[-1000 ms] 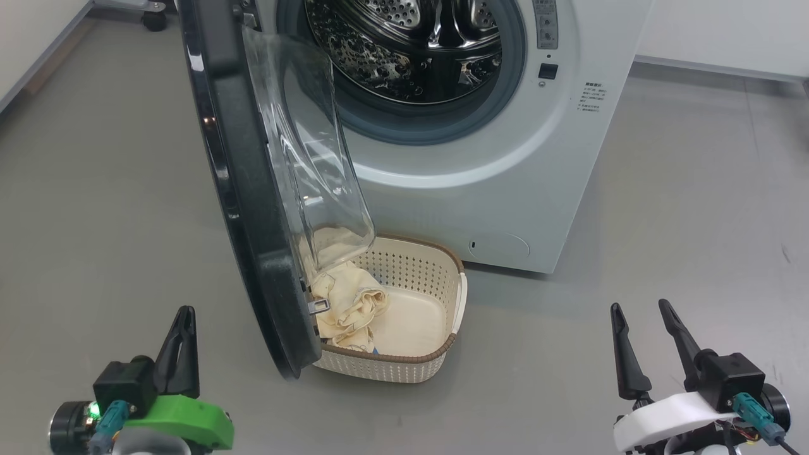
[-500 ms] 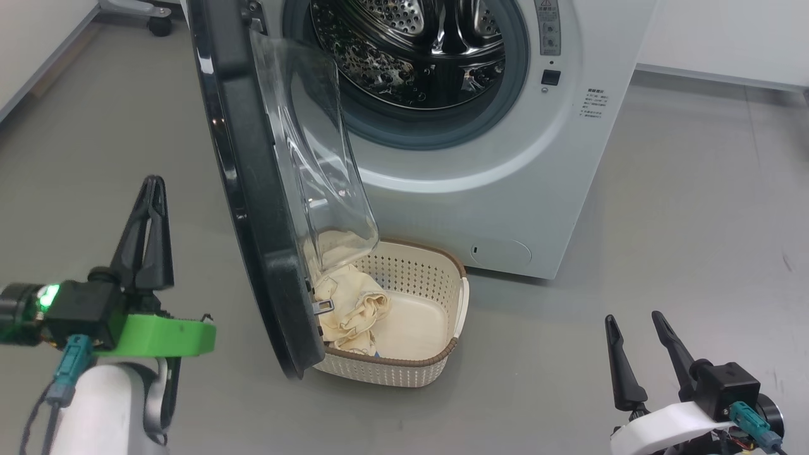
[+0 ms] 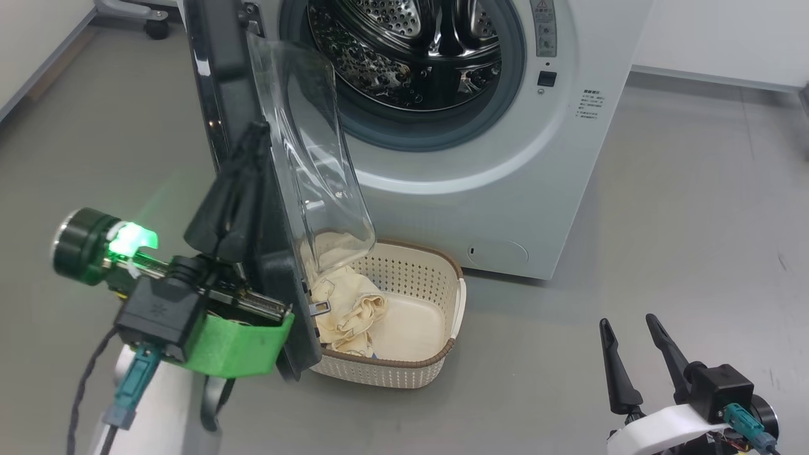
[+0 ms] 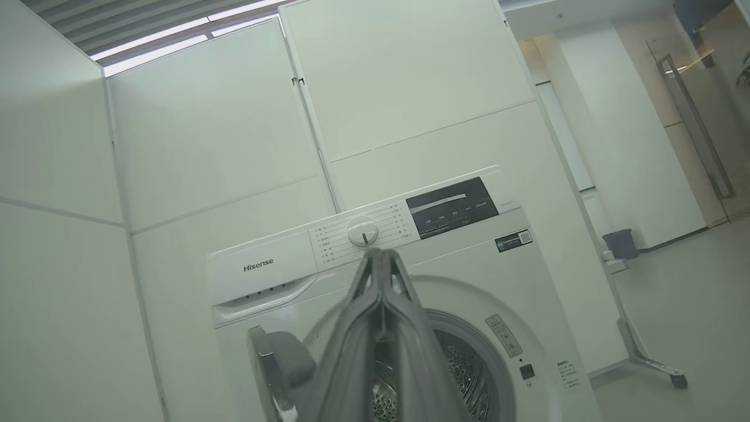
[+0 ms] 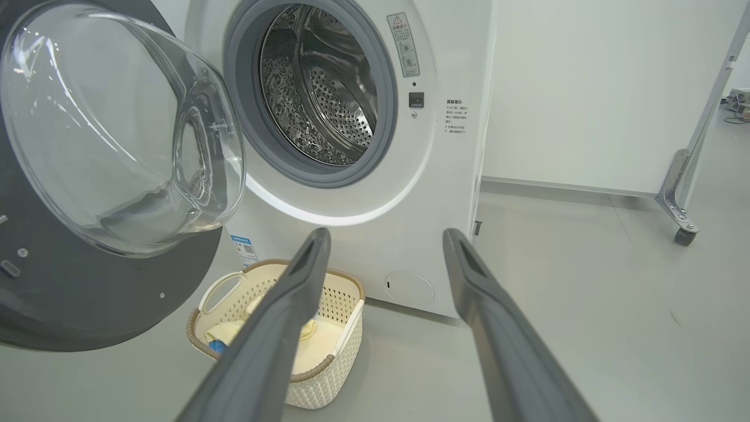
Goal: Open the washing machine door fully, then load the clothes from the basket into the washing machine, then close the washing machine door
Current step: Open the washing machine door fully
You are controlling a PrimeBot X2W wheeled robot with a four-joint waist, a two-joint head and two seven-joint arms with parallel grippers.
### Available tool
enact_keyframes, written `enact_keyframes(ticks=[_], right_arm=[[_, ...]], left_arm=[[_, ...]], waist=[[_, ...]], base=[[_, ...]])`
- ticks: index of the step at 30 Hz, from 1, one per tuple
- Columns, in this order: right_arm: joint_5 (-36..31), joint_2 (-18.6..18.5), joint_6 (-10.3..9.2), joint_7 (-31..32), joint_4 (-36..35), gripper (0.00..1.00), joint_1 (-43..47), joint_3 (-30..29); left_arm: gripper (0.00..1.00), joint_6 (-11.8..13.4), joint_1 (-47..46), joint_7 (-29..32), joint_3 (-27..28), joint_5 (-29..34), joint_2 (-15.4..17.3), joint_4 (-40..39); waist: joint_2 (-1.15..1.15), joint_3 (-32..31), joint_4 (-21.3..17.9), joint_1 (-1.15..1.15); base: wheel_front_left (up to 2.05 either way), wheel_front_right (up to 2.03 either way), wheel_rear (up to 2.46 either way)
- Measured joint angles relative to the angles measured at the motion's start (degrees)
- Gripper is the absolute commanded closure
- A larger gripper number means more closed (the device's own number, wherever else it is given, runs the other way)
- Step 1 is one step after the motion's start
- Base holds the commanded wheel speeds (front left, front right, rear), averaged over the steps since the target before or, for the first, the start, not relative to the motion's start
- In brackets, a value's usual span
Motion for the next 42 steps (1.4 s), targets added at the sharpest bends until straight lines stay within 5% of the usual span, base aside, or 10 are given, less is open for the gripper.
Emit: enact_keyframes(ticks=[16, 42], right_arm=[[-0.68, 0.47, 0.91, 0.00, 0.41, 0.00, 0.05, -1.41], [-1.81, 1.93, 1.94, 0.00, 0.88, 0.00, -0.05, -2.57]], left_arm=[[1.00, -1.44, 9.42, 7.79, -14.05, -7.65, -1.07, 2.19], [1.00, 3.74, 12.18, 12.28, -6.05, -10.01, -1.04, 11.96]], waist=[[0.00, -0.04, -1.24, 0.00], [0.00, 1.39, -2.08, 0.00]], base=[[0.00, 0.00, 0.00], [0.00, 0.00, 0.00]])
